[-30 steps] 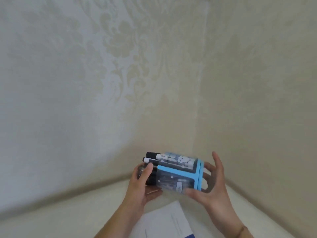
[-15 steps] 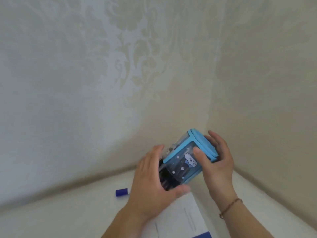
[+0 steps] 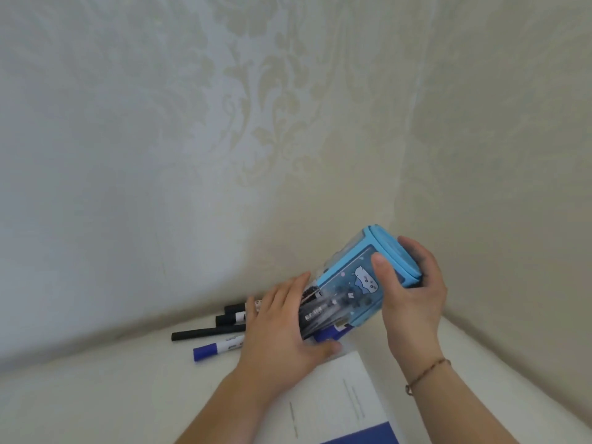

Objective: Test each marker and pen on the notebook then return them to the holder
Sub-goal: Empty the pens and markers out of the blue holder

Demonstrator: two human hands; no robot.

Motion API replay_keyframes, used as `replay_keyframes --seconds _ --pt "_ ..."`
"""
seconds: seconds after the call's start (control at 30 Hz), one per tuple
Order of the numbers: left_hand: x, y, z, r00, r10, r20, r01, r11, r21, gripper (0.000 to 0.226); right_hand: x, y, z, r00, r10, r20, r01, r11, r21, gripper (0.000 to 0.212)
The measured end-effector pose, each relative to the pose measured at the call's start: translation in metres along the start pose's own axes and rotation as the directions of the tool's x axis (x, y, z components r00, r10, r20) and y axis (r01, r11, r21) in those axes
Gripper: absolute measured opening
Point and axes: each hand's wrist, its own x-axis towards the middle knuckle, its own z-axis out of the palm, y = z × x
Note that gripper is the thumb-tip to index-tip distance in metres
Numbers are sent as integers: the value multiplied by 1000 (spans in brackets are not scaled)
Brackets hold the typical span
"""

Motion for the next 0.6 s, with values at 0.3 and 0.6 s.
replay_keyframes --seconds 0.3,0.6 --pt "-1 -8 6 996 7 -86 -3 999 51 71 8 -7 -2 995 -64 -75 64 998 -4 48" --pt "-1 5 -4 1000 -15 16 14 999 32 106 4 -1 3 994 -100 -39 93 983 -158 45"
